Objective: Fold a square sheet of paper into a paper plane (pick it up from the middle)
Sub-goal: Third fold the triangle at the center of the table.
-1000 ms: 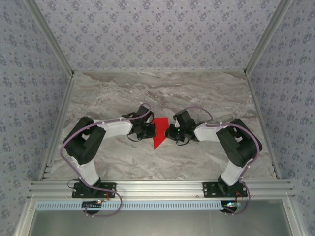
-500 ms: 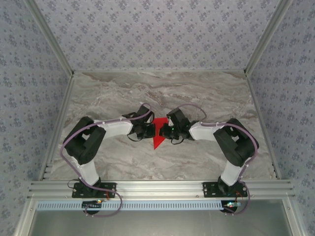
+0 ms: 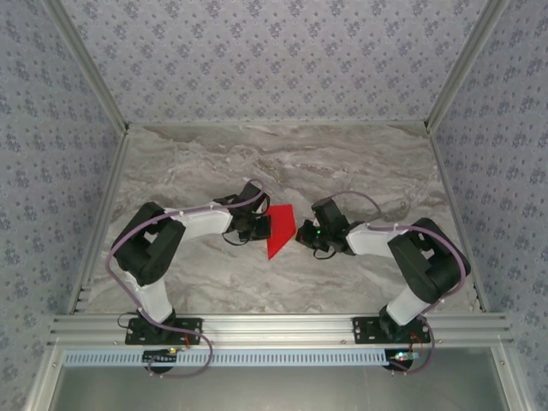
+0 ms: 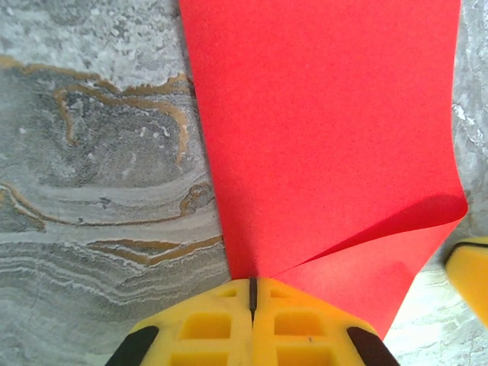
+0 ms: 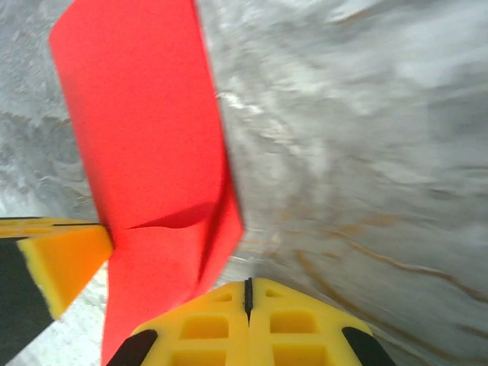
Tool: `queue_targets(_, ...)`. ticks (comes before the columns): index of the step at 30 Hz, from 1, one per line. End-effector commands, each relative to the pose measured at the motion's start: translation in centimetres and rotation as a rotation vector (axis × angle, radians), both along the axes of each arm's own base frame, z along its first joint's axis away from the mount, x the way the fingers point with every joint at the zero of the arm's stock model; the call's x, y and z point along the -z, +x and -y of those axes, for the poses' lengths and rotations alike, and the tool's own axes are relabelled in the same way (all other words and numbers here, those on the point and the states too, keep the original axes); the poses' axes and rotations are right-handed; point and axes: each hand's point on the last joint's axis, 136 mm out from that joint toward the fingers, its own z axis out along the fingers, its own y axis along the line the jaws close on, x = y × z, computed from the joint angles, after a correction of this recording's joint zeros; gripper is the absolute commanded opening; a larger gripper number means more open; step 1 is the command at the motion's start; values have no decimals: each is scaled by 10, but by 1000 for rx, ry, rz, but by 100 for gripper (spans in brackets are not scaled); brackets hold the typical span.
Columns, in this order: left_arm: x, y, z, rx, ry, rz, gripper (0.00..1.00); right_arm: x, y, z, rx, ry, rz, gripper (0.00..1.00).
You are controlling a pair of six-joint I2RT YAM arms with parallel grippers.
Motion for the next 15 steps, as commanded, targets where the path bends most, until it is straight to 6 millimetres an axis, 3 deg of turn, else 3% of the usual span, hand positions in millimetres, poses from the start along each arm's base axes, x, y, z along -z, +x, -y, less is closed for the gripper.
queue_targets(1, 45, -23, -39, 7, 204, -94, 0, -13, 9, 8, 25, -51, 47, 0)
queue_targets(4, 40, -17, -35, 34, 198, -66, 0, -24, 17, -15, -54, -17, 58, 0)
queue_targets(8, 31, -7, -29, 87, 189, -6, 0, -20, 24, -42, -120, 39, 27, 0)
queue_targets(11, 25, -1, -22, 133, 175, 33, 0, -8, 31, -45, -106, 35, -4, 0)
queue_targets(15, 21, 2, -18, 162, 168, 48, 0, 10, 28, -33, -65, 19, -52, 0)
